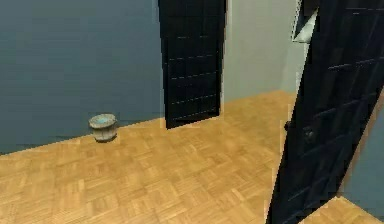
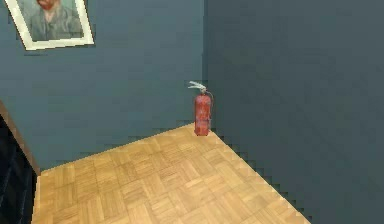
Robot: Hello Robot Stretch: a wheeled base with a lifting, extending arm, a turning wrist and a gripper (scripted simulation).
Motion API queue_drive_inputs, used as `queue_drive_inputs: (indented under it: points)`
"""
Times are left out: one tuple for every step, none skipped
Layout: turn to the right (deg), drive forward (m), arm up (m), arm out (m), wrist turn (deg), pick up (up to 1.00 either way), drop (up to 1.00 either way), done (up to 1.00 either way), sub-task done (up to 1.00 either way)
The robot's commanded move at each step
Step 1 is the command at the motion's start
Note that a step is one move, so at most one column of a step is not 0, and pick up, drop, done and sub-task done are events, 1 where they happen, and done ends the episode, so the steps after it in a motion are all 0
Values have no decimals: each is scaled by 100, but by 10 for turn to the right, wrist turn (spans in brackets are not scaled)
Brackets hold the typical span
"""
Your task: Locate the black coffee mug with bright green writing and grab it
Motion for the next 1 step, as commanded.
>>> queue_drive_inputs:
  points:
    - [-30,0,0,0,0,0,0,0,0]
